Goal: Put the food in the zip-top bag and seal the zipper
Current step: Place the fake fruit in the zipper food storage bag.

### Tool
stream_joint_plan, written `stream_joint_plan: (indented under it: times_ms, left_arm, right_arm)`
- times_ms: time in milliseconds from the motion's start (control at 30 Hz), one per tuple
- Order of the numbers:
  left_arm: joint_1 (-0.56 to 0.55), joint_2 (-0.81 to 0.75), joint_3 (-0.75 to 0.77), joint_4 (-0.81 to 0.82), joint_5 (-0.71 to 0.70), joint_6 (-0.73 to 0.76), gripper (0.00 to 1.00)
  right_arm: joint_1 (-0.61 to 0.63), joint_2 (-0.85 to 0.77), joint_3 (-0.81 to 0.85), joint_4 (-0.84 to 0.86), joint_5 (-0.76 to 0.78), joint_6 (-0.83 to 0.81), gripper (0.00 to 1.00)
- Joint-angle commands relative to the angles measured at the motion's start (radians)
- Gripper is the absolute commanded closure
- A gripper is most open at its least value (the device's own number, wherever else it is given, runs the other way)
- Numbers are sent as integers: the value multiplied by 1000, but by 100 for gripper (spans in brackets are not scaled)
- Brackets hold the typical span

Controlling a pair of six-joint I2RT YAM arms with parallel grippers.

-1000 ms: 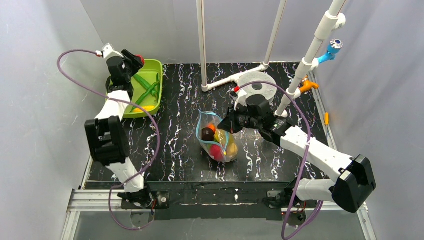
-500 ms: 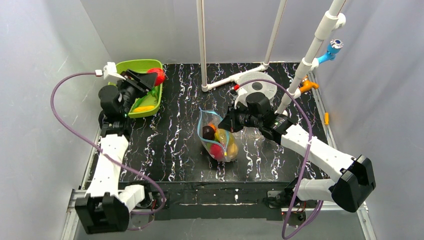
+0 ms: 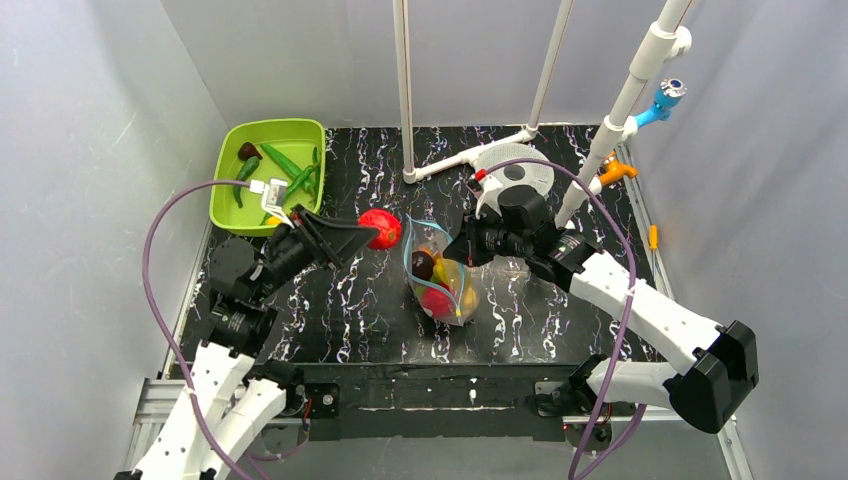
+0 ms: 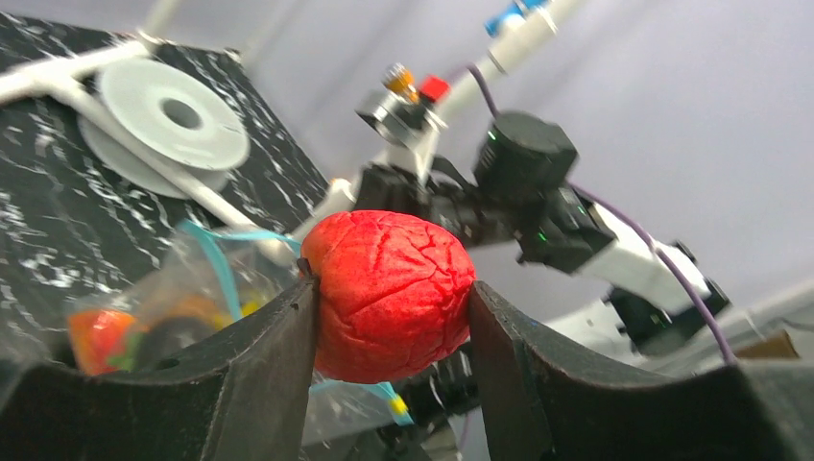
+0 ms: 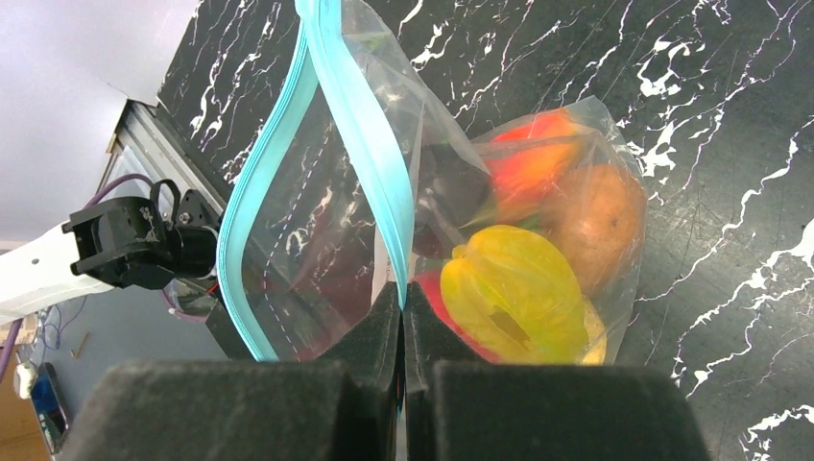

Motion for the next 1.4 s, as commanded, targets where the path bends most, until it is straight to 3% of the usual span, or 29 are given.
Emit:
stream_joint_plan:
  times_ms: [0,267,633,767,867,933,1167,1367]
  left_arm:
    - [-114,-15,-43,-20,-17,-11,87]
    - [-348,148,-22,-13,-132,84,87]
    - [-371,247,2,-127,-243,153,80]
    - [-370,280,11,-133,-250,154,72]
    - [-370,309,29,-140,-229,158,45]
    - [-371,320,44,-138,-203,160,35]
    - [-370,259,83,-197,-181,190,20]
    - [-370,180,177,-491,-307,319,18]
  right_arm:
    - [-6,-23,56,6,-9,18,99]
    - [-5,-35,81,-8,-26,43,99]
    - [-5,-66,92,-30,-25,44,99]
    - [-5,-71,90,-32,-30,46,99]
    - [-5,-74,94,-38,-18,39,99]
    - [-5,-72,100,-45,-14,31,99]
    - [-5,-78,89,-46,-15,26,99]
    - [-5,-63,107,-64,-24,-20,99]
